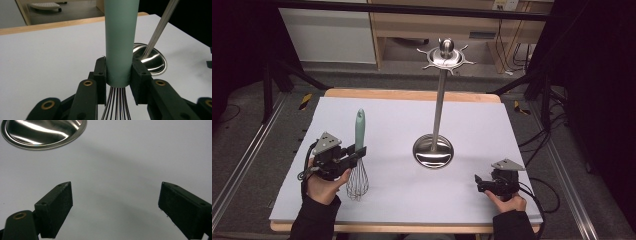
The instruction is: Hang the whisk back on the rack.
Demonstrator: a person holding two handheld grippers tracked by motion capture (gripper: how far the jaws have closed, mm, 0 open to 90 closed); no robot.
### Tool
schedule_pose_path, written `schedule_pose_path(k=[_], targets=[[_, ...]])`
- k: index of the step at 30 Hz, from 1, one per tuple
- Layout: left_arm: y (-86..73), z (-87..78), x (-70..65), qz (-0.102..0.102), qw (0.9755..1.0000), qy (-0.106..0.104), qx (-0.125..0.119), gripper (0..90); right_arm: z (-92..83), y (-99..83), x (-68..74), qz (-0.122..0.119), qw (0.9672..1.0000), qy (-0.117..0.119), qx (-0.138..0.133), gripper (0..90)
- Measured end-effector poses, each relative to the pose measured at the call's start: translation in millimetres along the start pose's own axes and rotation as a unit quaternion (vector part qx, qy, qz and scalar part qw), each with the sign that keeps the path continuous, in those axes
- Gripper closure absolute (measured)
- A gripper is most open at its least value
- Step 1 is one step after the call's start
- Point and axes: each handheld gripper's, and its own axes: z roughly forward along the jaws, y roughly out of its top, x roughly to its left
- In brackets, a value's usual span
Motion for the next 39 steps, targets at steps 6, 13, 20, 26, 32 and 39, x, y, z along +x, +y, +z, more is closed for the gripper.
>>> schedule_pose_path(k=[6, 13, 20, 26, 32, 39], targets=[[10.5, -5.3, -3.0, 0.003, 0.9998, -0.003, -0.022, 69.1, -0.8, 0.0, 0.0, 0.001, 1.0, 0.0, -0.002, 12.6], [25.8, -6.9, -13.1, 0.015, 0.999, -0.008, -0.042, 69.1, -1.1, 0.0, -0.1, 0.002, 1.0, -0.001, -0.006, 12.6], [41.8, -7.5, -23.0, 0.027, 0.9978, -0.021, -0.056, 69.1, -1.3, 0.1, -0.1, 0.004, 1.0, 0.0, -0.008, 12.6], [53.9, -6.8, -33.6, 0.036, 0.9966, -0.033, -0.067, 69.1, -1.5, 0.2, -0.4, 0.003, 1.0, -0.001, -0.008, 12.6], [64.2, -2.9, -42.4, 0.048, 0.9953, -0.043, -0.072, 69.1, -1.1, 0.3, -0.4, 0.004, 1.0, -0.001, -0.008, 12.6], [74.0, 1.1, -49.7, 0.059, 0.9939, -0.053, -0.077, 69.1, -1.3, 0.5, -0.6, 0.004, 1.0, -0.001, -0.008, 12.6]])
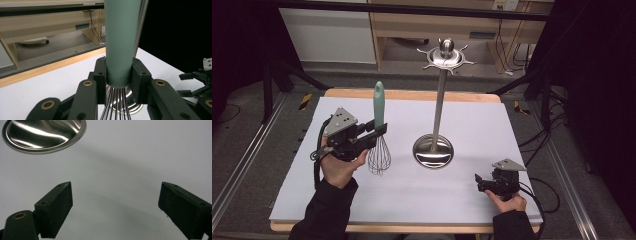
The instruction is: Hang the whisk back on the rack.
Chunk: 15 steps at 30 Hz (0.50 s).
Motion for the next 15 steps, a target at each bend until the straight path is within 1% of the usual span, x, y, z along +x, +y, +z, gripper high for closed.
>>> schedule_pose_path(k=[3, 4, 5, 7, 10, 13, 15], targets=[[3.9, 2.6, -2.6, 0.005, 1.0, -0.005, -0.003, 69.1, 0.5, -0.1, -0.4, -0.002, 1.0, -0.001, -0.002, 12.6], [6.2, 4.3, -1.3, 0.022, 0.9997, 0.001, -0.013, 69.1, 0.6, -0.1, -0.5, -0.002, 1.0, -0.001, -0.002, 12.6], [8.2, 5.5, -1.5, 0.026, 0.9996, 0.001, -0.013, 69.1, 0.6, -0.1, -0.5, -0.002, 1.0, -0.001, -0.002, 12.6], [11.3, 7.7, -3.3, 0.023, 0.9996, 0.0, -0.014, 69.1, 0.4, 0.0, -0.5, 0.0, 1.0, -0.002, -0.002, 12.6], [15.7, 10.8, -6.9, 0.015, 0.9998, -0.009, -0.011, 69.0, -0.3, 0.2, -0.8, 0.003, 1.0, 0.0, -0.003, 12.6], [19.8, 13.6, -9.8, 0.015, 0.9997, -0.015, -0.013, 69.0, -0.7, 0.6, -0.6, 0.007, 1.0, 0.001, -0.003, 12.6], [22.8, 15.3, -11.7, 0.017, 0.9996, -0.017, -0.014, 69.0, -0.8, 0.7, -0.8, 0.006, 1.0, 0.0, -0.003, 12.6]])
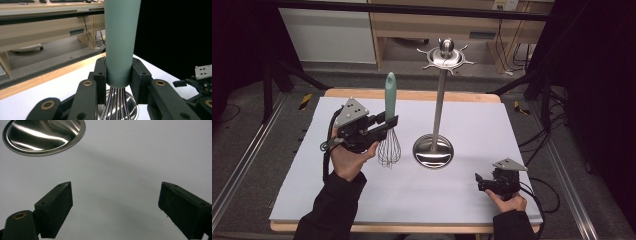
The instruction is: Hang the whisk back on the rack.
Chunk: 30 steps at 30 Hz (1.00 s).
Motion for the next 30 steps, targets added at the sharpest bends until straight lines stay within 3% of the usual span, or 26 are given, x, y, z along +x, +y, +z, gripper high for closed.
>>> schedule_pose_path(k=[2, 30], targets=[[3.7, 2.9, 0.0, 0.013, 0.9999, -0.001, -0.007, 69.1, -0.5, 0.0, 0.1, 0.002, 1.0, 0.0, -0.001, 12.6], [19.7, 31.5, -11.2, 0.016, 0.9997, -0.018, -0.002, 69.1, 0.3, 0.5, -0.9, 0.002, 1.0, -0.001, -0.001, 12.6]])
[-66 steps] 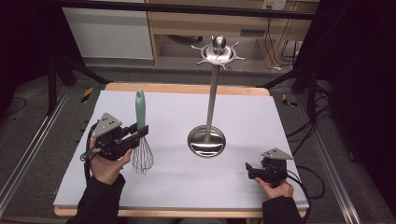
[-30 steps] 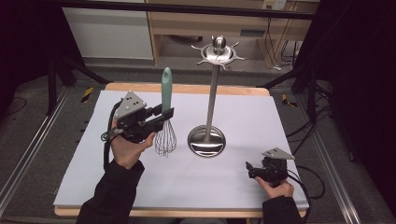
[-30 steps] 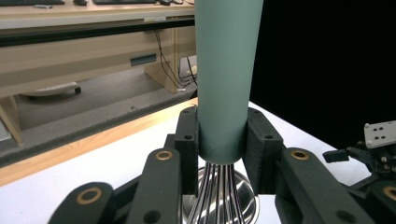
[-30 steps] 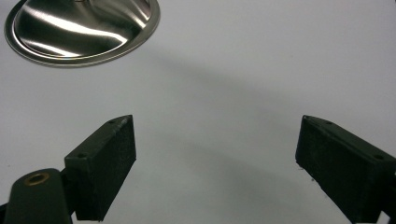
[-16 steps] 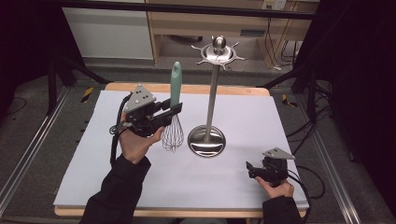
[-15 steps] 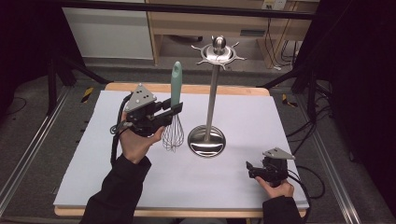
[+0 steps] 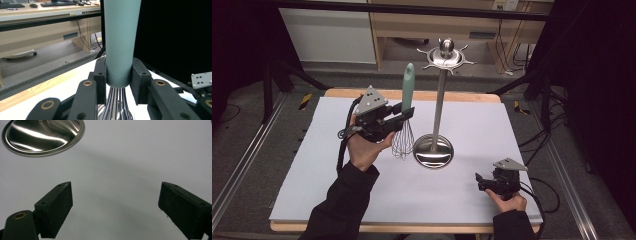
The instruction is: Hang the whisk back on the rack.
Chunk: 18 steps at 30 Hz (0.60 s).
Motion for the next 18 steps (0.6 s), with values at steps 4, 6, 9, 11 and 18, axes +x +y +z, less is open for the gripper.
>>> schedule_pose_path(k=[4, 6, 9, 11, 18], targets=[[2.1, 2.9, -0.3, -0.001, 1.0, -0.001, 0.0, 69.1, -0.1, 0.0, -0.2, 0.0, 1.0, -0.002, 0.0, 12.6], [3.4, 3.9, -0.8, 0.003, 1.0, 0.0, 0.001, 69.0, 0.0, 0.0, -0.2, -0.001, 1.0, 0.0, 0.0, 12.6], [5.1, 5.4, -1.9, 0.003, 1.0, -0.003, 0.001, 69.1, 0.0, 0.1, -0.4, -0.001, 1.0, -0.001, 0.0, 12.6], [6.0, 6.9, -2.2, 0.004, 1.0, -0.002, 0.002, 69.0, -0.1, 0.1, -0.1, 0.001, 1.0, 0.0, 0.0, 12.6], [7.5, 13.0, -2.6, 0.005, 0.9999, -0.004, 0.009, 69.0, -0.3, 0.2, -0.5, -0.001, 1.0, 0.0, 0.0, 12.6]])
